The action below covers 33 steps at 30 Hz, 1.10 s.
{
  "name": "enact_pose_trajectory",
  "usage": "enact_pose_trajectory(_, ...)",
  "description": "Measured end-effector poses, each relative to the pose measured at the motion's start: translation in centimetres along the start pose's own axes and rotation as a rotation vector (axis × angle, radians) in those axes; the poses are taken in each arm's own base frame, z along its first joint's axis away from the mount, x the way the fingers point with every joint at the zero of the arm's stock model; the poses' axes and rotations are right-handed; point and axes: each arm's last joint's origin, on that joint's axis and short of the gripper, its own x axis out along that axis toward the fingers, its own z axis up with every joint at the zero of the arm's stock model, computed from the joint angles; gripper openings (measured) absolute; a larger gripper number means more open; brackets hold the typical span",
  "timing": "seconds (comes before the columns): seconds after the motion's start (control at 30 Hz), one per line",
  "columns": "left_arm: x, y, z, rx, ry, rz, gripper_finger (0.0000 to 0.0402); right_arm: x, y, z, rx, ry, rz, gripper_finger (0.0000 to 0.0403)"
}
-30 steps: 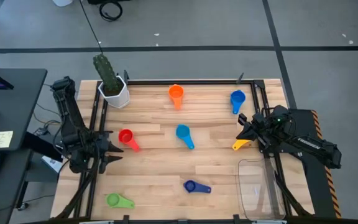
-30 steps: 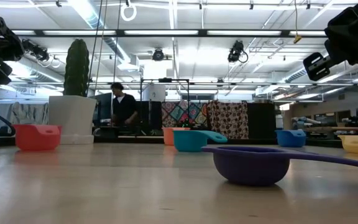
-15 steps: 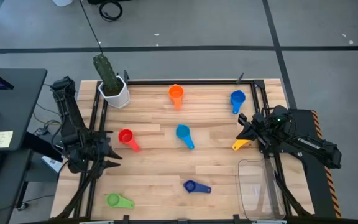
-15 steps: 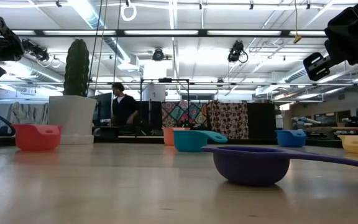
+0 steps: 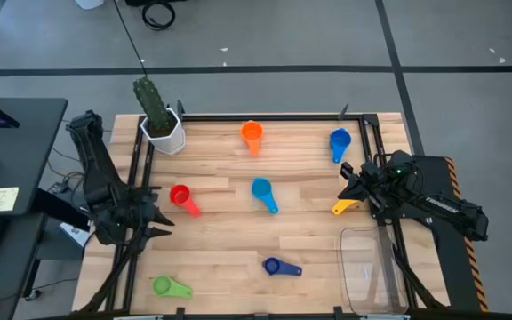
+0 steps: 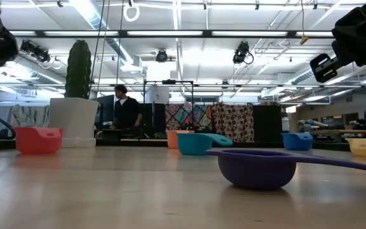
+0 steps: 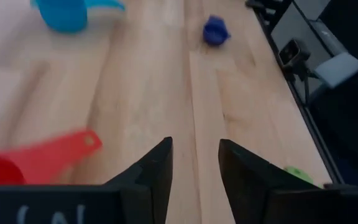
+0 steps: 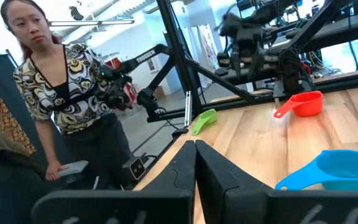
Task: Nest measuring cups in basket
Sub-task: Adjust the orange measuring cup
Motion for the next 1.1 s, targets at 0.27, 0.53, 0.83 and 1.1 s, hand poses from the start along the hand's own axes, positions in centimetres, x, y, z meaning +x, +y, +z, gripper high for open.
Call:
enact_pose_trajectory(0.27, -2.8, -0.1, 6.5, -0.016, -0.060, 0.055, 0.0106, 0.0, 0.0, 0.0, 0.000, 0.000, 0.000, 0.0013)
enact_pose_trajectory(0.53, -4.6, 1.3, 10.1, -0.072, -0.081, 0.234, 0.0056, 0.0, 0.0, 0.0, 0.000, 0.000, 0.000, 0.0013)
enact_pose_trajectory(0.83, -4.8, 1.2, 14.0, -0.063, -0.057, 0.313, 0.0009, 0.0, 0.0, 0.0, 0.000, 0.000, 0.000, 0.0013)
enact_pose_trajectory(1.1, -3.7, 1.9, 16.1, 0.010, 0.102, 0.412, 0.0006, 0.0, 0.0, 0.0, 0.000, 0.000, 0.000, 0.0013)
